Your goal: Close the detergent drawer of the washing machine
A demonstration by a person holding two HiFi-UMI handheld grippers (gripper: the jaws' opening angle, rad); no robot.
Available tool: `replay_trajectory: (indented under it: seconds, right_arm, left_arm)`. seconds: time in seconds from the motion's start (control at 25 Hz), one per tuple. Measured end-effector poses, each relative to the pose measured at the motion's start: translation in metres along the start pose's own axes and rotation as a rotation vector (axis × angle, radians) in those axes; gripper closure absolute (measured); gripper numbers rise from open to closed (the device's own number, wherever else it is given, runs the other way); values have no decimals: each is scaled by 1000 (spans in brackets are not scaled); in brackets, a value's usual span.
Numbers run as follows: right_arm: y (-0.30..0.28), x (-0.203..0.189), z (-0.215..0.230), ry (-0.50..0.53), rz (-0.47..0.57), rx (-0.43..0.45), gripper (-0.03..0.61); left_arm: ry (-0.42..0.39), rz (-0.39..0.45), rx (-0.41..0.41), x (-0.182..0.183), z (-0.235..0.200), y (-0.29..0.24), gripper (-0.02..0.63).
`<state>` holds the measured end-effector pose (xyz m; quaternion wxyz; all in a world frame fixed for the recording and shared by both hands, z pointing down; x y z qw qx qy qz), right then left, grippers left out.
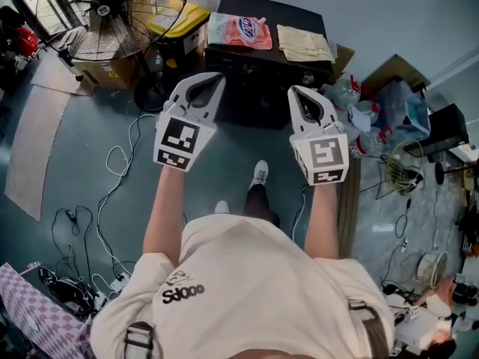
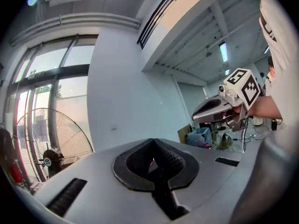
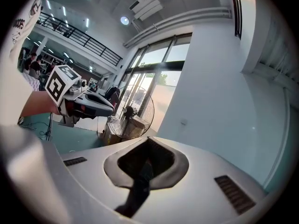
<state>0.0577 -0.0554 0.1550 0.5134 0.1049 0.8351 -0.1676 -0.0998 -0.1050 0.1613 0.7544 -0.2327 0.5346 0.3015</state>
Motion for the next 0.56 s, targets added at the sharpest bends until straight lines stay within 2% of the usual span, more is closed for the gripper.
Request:
replay_trajectory:
  seconds: [0.56]
  right_arm:
    - [3, 2, -7, -2, 5, 10, 580]
  left_arm:
    - [1, 15, 0, 10, 3, 9, 595]
Point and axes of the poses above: the fingertips, and each gripper's own axes: y backward along the fingers, z to its right, x out of its top, the point moved 3 cm from there along y, backward along the fingers, and after that the axes turned 4 degrees about x, right-handed, at the moved point
